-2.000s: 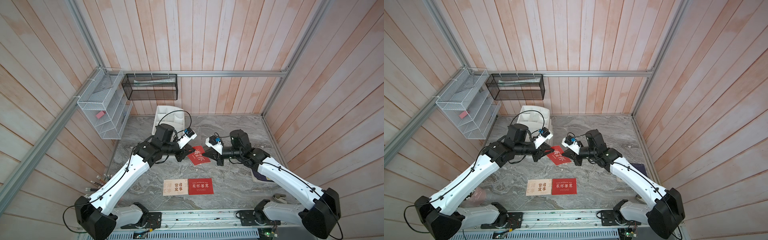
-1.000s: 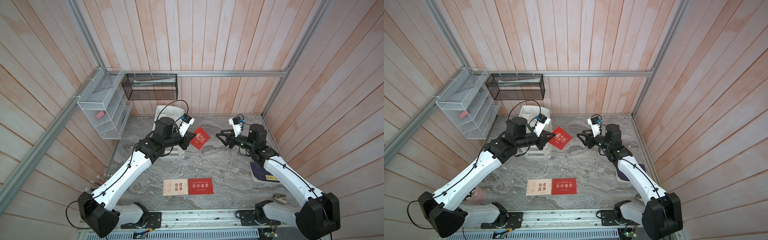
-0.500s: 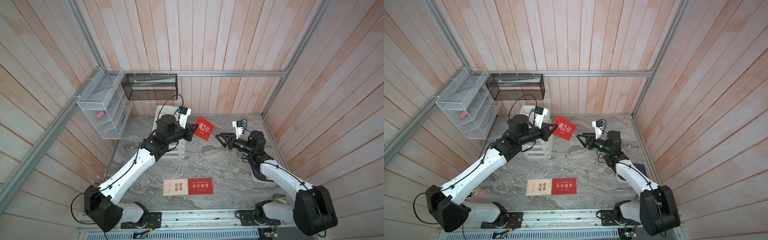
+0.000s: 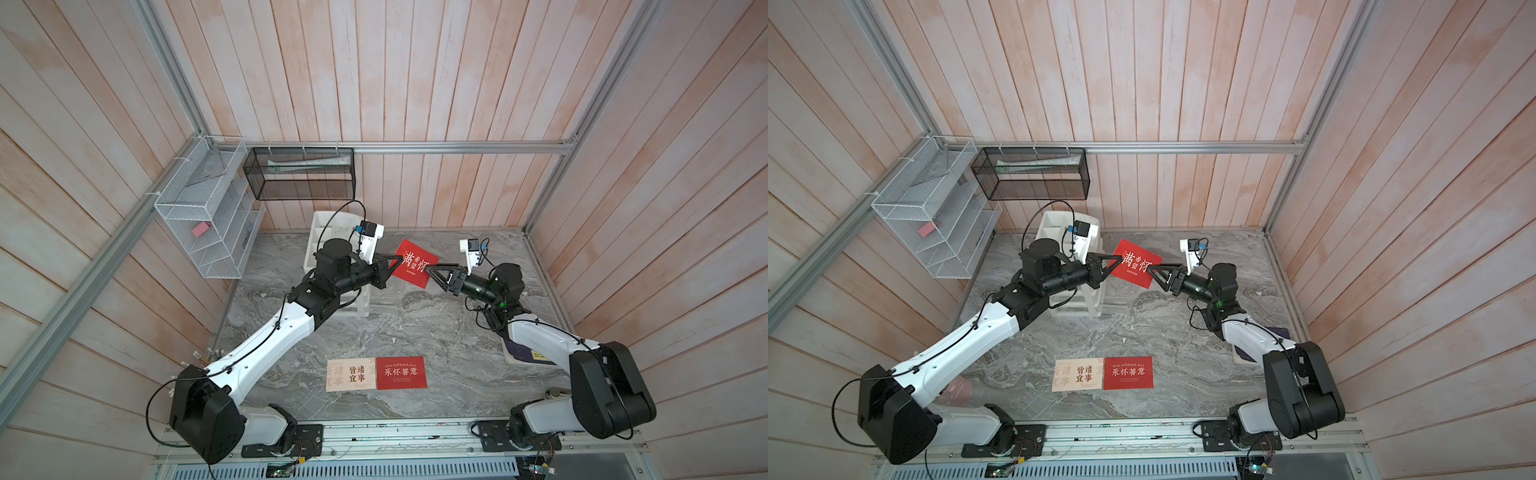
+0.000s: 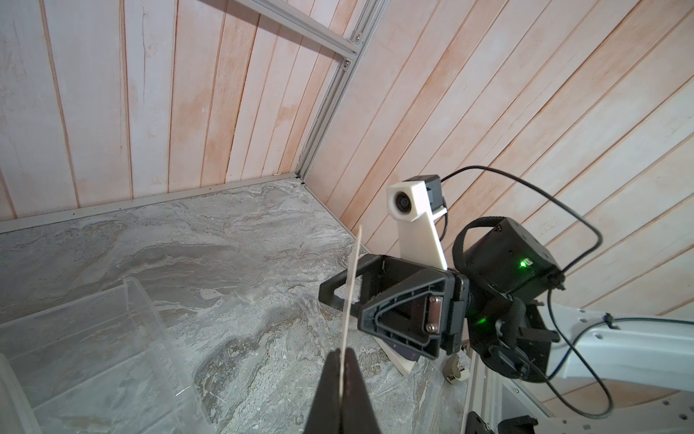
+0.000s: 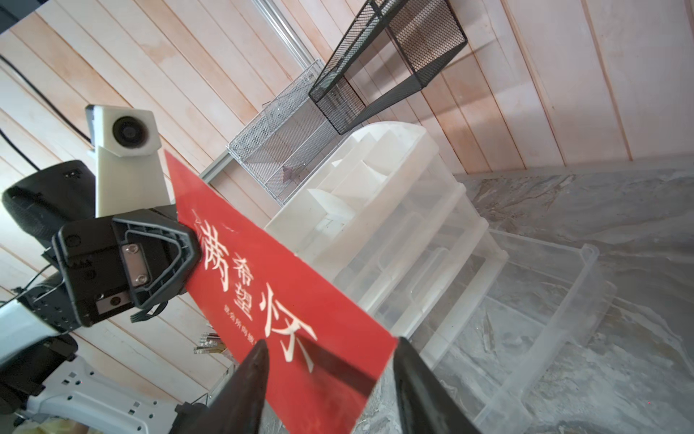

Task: Take the postcards out of the drawer
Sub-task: Place the postcard at the center of the board.

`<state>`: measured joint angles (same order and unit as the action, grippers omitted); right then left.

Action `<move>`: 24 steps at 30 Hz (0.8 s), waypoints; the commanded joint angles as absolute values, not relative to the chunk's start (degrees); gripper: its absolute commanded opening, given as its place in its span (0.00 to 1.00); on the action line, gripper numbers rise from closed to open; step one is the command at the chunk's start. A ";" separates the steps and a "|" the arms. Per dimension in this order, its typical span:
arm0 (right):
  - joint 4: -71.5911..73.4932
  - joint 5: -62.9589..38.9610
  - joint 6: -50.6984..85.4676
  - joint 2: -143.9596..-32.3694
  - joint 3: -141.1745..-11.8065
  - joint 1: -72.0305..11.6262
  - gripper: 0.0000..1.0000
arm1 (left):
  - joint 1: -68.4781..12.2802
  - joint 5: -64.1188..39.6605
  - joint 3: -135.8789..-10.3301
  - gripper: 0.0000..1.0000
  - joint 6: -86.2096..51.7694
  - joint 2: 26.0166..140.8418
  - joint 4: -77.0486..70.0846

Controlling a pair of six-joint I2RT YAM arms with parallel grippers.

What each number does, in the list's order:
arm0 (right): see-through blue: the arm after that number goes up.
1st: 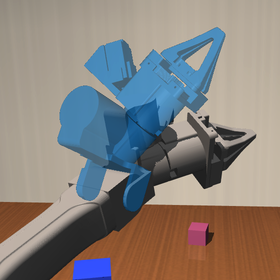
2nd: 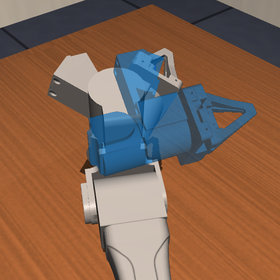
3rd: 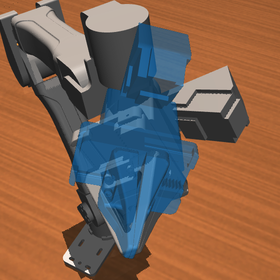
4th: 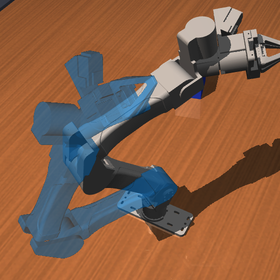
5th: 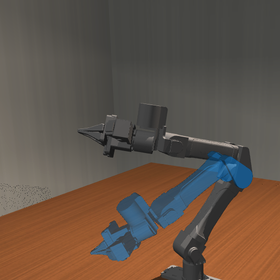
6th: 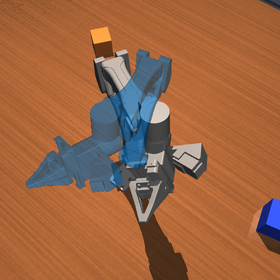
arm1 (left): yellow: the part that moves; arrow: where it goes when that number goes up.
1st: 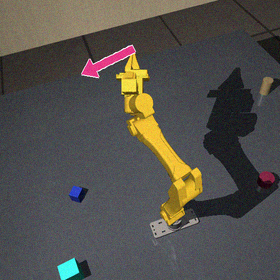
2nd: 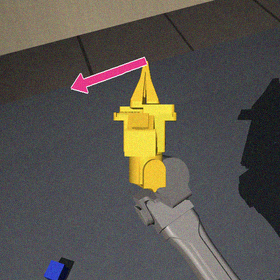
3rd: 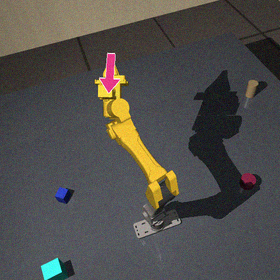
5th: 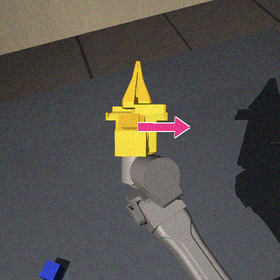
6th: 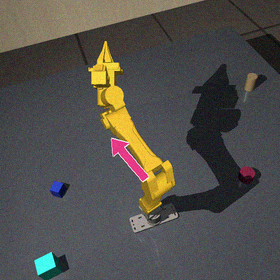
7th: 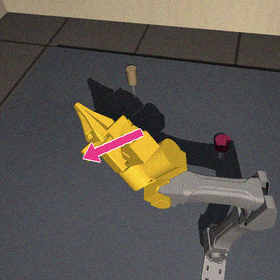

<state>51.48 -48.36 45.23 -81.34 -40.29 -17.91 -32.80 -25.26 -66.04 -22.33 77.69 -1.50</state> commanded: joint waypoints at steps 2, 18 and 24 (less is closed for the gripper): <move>55.97 -51.17 47.54 -82.35 -41.92 -18.93 0.41 | -32.96 -24.59 -64.54 0.00 -23.11 77.08 -5.80; 53.67 -51.29 49.80 -82.06 -43.95 -18.84 0.07 | -32.96 -19.96 -62.64 0.09 -23.67 76.39 -6.25; 46.64 -53.37 48.74 -79.74 -44.74 -16.36 0.02 | -32.70 -15.36 -63.06 0.30 -21.94 74.80 -3.10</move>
